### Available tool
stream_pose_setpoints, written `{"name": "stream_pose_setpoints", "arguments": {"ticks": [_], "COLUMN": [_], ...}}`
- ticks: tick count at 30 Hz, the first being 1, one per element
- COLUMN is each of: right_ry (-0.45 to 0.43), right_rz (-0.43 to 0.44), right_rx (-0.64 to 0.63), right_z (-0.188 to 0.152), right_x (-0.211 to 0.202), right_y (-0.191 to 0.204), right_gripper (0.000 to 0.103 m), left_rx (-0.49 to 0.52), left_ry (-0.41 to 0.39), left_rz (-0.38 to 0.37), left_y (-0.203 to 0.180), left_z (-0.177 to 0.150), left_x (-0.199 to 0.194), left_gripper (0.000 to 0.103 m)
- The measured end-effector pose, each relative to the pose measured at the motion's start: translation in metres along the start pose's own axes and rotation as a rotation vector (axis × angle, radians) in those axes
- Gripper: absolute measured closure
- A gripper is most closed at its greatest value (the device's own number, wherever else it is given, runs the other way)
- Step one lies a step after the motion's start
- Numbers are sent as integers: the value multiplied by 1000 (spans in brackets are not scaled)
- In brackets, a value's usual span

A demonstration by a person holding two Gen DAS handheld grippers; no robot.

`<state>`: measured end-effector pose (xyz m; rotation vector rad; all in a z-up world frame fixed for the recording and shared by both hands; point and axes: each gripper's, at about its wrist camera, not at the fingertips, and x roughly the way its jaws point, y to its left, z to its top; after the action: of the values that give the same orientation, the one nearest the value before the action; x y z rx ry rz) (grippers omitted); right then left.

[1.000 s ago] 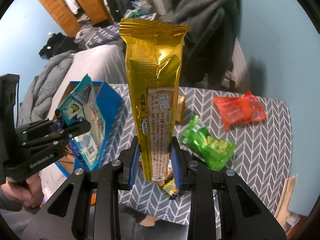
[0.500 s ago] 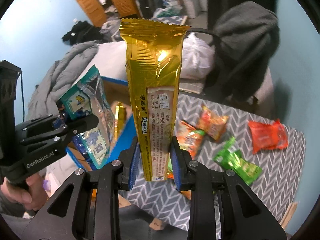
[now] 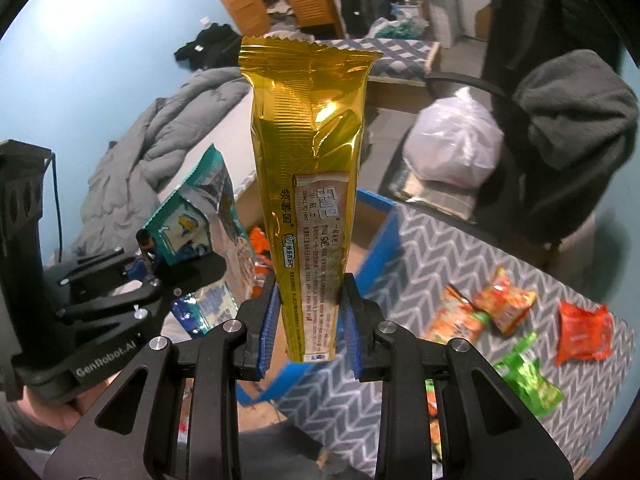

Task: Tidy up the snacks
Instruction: 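Lift and carry the gold and teal packets over the box with both grippers, then open both grippers to drop the packets into the box, then move both grippers back toward the remaining snacks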

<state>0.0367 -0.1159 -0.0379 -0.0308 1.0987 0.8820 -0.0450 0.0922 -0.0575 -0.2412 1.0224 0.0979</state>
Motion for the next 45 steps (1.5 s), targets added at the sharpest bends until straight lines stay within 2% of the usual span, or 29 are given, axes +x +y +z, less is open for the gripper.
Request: {"name": "stream_pose_setpoints", "arguments": {"ticks": [9, 19, 22, 24, 26, 29, 30, 35, 37, 41, 45], "right_ry": [74, 171, 196, 201, 193, 180, 177, 158, 151, 132, 118], "right_rz": [57, 49, 37, 31, 16, -13, -21, -38, -50, -81, -104], "right_rx": [-7, 8, 18, 19, 17, 21, 22, 49, 57, 65, 84], "right_z": [15, 18, 18, 19, 20, 22, 22, 21, 21, 19, 16], "right_x": [53, 97, 102, 102, 99, 94, 93, 82, 76, 63, 50], "right_y": [31, 46, 48, 50, 52, 52, 51, 38, 32, 23, 12], "right_gripper": [75, 75, 71, 70, 68, 53, 49, 49, 45, 40, 36], "left_rx": [-40, -66, -88, -87, -80, -76, -76, -85, -88, -87, -73], "left_ry": [23, 73, 79, 72, 59, 51, 54, 60, 62, 56, 59], "left_rz": [55, 87, 86, 83, 96, 108, 106, 99, 94, 89, 83], "left_y": [44, 72, 77, 78, 78, 75, 76, 73, 71, 63, 50], "left_z": [-3, -6, -7, -6, -6, -7, -8, -8, -7, -8, -6], "left_x": [15, 38, 40, 39, 36, 35, 35, 31, 29, 22, 19], "left_gripper": [80, 79, 74, 67, 51, 44, 43, 41, 41, 33, 31]}}
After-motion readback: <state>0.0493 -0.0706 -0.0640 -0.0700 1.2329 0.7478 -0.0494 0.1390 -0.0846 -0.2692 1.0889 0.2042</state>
